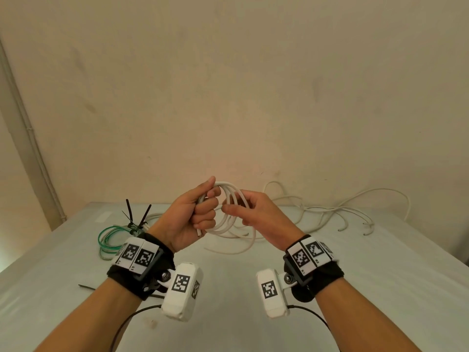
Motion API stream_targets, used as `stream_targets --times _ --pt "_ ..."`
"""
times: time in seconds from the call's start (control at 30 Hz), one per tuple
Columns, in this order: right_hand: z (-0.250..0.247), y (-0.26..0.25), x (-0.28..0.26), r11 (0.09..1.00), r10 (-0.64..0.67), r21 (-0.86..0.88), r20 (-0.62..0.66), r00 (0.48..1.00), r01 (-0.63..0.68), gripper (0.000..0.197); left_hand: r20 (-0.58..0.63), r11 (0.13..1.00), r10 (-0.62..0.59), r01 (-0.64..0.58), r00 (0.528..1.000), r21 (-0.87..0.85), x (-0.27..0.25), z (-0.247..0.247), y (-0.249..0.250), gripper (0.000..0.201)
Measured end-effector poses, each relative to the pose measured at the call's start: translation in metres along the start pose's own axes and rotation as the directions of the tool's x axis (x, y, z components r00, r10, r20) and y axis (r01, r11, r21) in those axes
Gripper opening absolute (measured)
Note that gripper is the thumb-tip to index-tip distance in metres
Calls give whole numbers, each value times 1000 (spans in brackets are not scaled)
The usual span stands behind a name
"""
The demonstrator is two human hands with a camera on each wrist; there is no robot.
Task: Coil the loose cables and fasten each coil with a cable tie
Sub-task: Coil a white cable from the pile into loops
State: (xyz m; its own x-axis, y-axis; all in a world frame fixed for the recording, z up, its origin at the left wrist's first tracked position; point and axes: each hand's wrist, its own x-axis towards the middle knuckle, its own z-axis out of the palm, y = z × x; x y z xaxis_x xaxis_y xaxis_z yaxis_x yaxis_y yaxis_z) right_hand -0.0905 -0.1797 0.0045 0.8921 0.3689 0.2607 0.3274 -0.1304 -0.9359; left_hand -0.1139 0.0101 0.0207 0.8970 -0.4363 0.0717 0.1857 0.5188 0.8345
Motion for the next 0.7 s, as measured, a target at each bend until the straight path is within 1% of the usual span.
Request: stream_targets --times 0.1,0.2,0.27,0.3,0.4,0.5,0.53,0.6,0.63,0.7 --pt "7 2 0 999 -16 -43 -17 1000 15 24 15 999 -13 12 1000 49 -1 3 -6 36" --pt "15 -3 3 981 -87 -177 -26 996 82 25 37 997 -6 4 999 75 0 4 -8 38" --pt "15 -8 5 969 -116 -217 6 993 115 26 34 997 2 -5 999 81 2 5 -4 39" --pt "13 -9 5 975 -112 -188 36 993 117 29 29 996 4 -7 1000 86 2 6 -2 39" --pt "8 -6 5 998 -64 4 135 989 64 39 19 995 -8 6 1000 104 0 7 4 40" --pt "7 -1 5 990 -31 141 200 979 3 46 8 992 -47 45 999 119 -2 11 3 43" --pt "7 0 5 986 -26 164 213 977 -10 43 0 990 -60 60 998 128 -3 12 3 44" --pt "5 1 4 979 -29 205 214 976 -16 26 -15 990 -66 68 998 124 -5 14 5 43" --pt "5 0 3 973 -34 231 197 980 -12 16 -18 994 -58 59 998 87 -6 14 7 43" --pt "5 -1 2 949 -28 316 127 992 -13 12 -22 999 -23 22 999 -44 -6 14 10 42"
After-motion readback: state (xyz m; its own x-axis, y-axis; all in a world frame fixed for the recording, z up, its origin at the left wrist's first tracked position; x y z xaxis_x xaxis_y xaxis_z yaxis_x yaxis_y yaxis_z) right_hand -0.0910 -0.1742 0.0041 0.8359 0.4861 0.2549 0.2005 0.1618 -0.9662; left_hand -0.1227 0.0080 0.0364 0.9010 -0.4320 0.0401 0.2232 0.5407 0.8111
